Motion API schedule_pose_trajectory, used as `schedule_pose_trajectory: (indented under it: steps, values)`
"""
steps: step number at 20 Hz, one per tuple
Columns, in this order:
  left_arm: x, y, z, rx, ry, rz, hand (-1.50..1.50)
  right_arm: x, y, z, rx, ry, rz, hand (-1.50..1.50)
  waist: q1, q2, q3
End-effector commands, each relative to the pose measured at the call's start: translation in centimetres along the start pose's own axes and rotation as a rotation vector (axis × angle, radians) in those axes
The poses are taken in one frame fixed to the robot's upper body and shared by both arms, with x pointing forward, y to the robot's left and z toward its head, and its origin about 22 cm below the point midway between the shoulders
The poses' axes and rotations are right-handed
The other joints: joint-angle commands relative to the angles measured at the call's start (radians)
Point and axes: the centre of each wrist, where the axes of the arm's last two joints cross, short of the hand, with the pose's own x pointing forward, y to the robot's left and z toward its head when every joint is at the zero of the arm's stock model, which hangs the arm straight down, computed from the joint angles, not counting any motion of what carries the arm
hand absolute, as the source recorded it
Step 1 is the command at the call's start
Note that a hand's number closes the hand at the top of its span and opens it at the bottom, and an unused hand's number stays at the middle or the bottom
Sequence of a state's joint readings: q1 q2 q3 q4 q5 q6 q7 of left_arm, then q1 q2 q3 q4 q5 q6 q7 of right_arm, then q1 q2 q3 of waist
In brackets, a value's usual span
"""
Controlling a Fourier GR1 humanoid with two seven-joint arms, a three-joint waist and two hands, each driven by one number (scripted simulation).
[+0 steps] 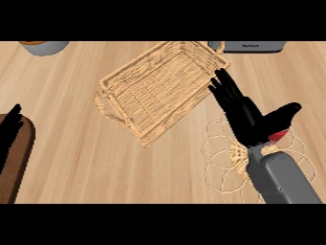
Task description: Pick the can from the placemat and place it in the basket
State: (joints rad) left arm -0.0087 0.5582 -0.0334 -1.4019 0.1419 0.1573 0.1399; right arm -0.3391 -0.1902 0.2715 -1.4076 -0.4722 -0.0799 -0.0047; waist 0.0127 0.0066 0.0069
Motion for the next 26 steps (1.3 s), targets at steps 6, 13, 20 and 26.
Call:
schedule_pose_trajectory:
  steps: [6,13,20,26]
  values:
    - [4.5,-0.6,-1.2,0.076,-0.191,0.174,0.0,7.0,-17.1,5.8,-0.64,0.043,0.648,1.5,-0.096,-0.018,-0.014]
    - [4.9,-4.5,-1.3,-0.025,-0.204,0.233,0.0,5.0,-14.0,2.4,-0.901,-0.174,0.872,-1.5,0.0,-0.001,-0.013]
    - [6.3,-6.3,-1.9,-0.023,-0.181,0.214,0.0,9.4,-16.0,2.2,-1.11,0.089,1.079,-1.5,-0.032,-0.015,-0.017]
    - [6.7,-5.2,-2.3,0.007,-0.189,0.214,0.0,10.7,-14.5,2.5,-0.79,0.639,1.203,-1.5,-0.037,-0.023,-0.02]
